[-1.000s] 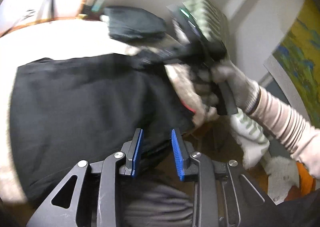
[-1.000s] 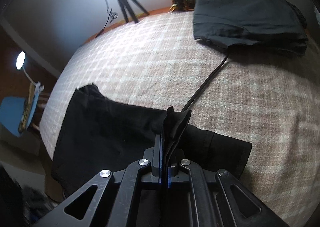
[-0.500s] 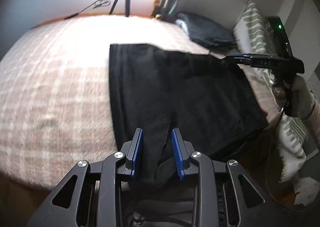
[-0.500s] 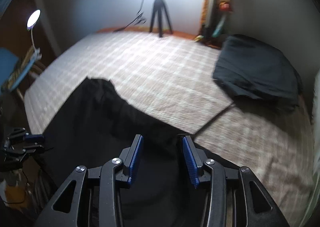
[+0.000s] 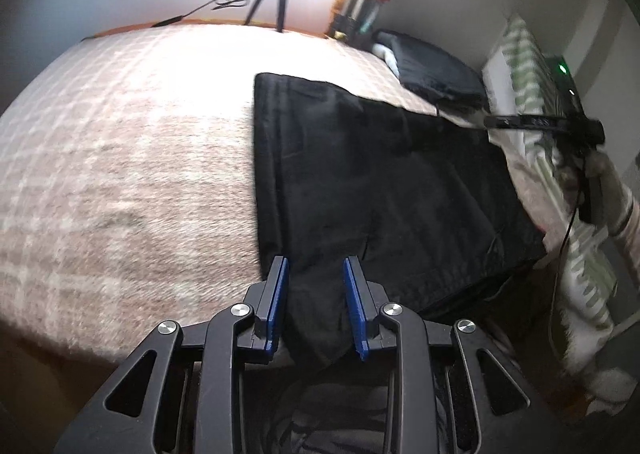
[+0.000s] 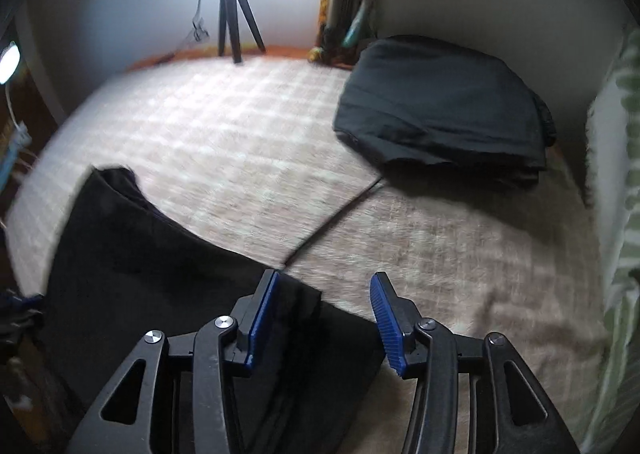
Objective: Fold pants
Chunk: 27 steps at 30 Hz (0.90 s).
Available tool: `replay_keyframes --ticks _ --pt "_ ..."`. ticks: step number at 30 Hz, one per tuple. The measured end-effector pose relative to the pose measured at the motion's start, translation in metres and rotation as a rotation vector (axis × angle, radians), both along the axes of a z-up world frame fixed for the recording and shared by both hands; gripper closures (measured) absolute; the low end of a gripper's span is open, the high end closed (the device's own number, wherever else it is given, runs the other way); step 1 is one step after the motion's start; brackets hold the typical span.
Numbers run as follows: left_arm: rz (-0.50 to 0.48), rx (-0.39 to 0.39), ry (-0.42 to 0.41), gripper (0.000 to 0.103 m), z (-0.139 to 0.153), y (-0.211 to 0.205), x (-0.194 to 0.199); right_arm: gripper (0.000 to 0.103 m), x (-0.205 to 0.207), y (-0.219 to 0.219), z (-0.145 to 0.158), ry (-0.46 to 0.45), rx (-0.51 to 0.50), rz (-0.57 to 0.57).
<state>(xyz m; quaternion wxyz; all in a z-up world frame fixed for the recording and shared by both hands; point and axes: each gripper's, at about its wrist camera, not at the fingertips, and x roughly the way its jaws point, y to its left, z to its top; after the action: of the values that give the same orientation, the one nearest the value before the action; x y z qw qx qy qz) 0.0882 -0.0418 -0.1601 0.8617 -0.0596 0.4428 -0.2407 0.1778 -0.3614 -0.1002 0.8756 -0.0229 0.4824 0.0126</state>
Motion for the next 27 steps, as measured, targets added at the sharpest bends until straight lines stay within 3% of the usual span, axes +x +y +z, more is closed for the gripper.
replay_keyframes --ticks 1,3,4,7,12,17,19,21,27 --pt "0.024 -0.023 0.011 0.073 0.002 0.007 -0.002 0.054 -0.002 0.003 0.007 -0.011 0.030 0.011" --pt "0.056 -0.062 0.036 0.053 0.002 0.016 -0.001 0.049 -0.003 0.013 0.015 -0.024 0.074 0.039" --pt "0.075 -0.076 0.052 0.050 0.000 0.022 -0.002 0.043 -0.002 0.024 0.020 -0.025 0.110 0.062" --pt "0.116 -0.129 0.116 0.048 -0.009 0.033 -0.002 0.039 0.004 0.059 0.025 -0.001 0.204 0.150" --pt "0.136 -0.175 0.119 0.048 -0.011 0.036 -0.006 0.039 0.016 0.135 0.019 0.052 0.233 0.318" --pt "0.126 -0.184 0.115 0.051 -0.011 0.030 -0.006 0.036 0.040 0.216 0.000 0.159 0.233 0.405" --pt "0.121 -0.191 0.113 0.056 -0.011 0.028 -0.006 0.036 0.053 0.235 -0.010 0.201 0.228 0.406" --pt "0.115 -0.190 0.118 0.067 -0.013 0.025 -0.005 0.036 0.067 0.253 -0.020 0.247 0.216 0.378" --pt "0.084 -0.199 0.115 0.079 -0.015 0.022 -0.009 0.036 0.100 0.287 -0.054 0.369 0.110 0.275"
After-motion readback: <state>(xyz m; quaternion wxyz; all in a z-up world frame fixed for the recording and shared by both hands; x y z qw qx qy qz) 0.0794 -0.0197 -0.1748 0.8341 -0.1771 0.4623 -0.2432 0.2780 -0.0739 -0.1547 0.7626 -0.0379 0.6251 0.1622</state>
